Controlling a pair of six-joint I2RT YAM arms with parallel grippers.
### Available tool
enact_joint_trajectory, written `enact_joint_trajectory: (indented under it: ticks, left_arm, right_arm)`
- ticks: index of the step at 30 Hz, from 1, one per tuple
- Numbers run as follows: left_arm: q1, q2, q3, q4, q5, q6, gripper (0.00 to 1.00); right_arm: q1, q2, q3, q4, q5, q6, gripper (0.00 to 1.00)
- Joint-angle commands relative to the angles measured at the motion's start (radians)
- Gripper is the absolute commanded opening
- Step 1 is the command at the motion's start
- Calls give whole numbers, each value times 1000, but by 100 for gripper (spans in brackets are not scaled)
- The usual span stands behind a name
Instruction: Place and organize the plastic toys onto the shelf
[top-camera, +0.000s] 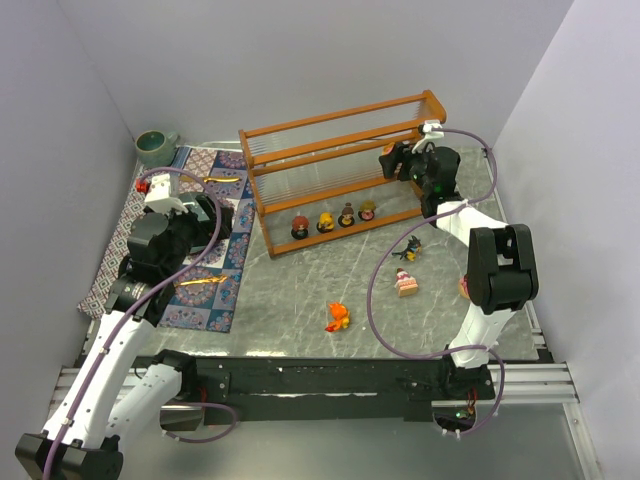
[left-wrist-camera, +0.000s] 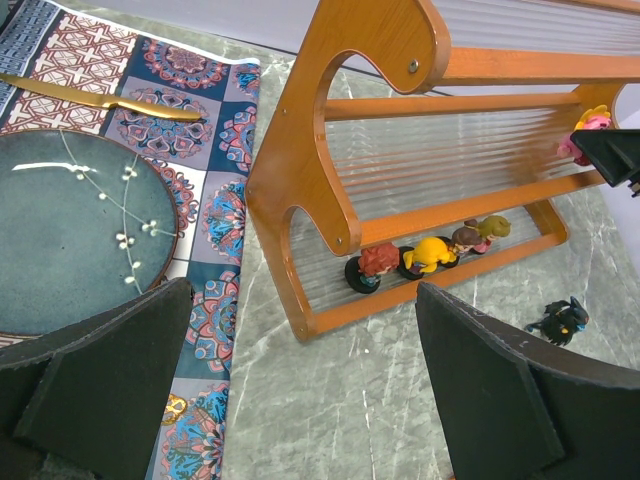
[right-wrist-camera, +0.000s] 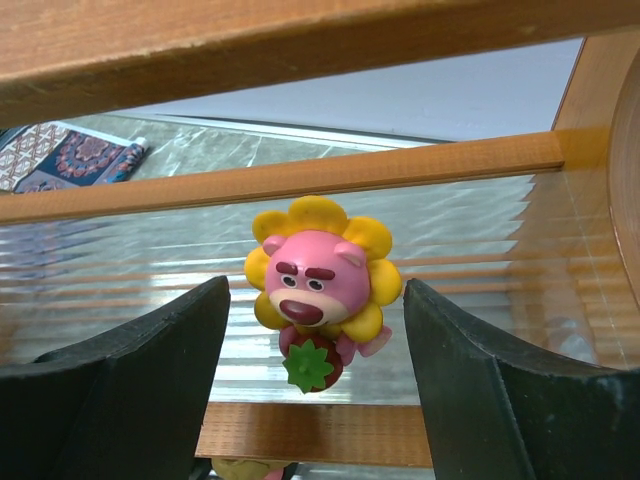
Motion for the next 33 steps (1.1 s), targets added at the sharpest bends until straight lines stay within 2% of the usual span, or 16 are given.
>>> enact_joint_trajectory:
  ticks: [1,10,16,21,31,33]
  left_arm:
    - [7,0,2,43,18,-2,99]
    - [7,-3,2,42,23,-2,99]
    - [7,-37,2,40,35,-4,99]
    - [7,-109,-4,45,49,-7,99]
    - [-7,-266,-33,68,72,-14,97]
    - [-13,-295,-41,70,75,-16,97]
  right_arm:
    - [-5,1,12,42,14,-10,78]
    - [-5,-24,-7,50,31,-4,87]
    - [-4,-154,-34,-13,41,0,92]
    - [7,-293,-79,-177,87,37,93]
    - [29,-652,-243,-701,124,180,94]
    - [41,-709,-280,-760,164,192,93]
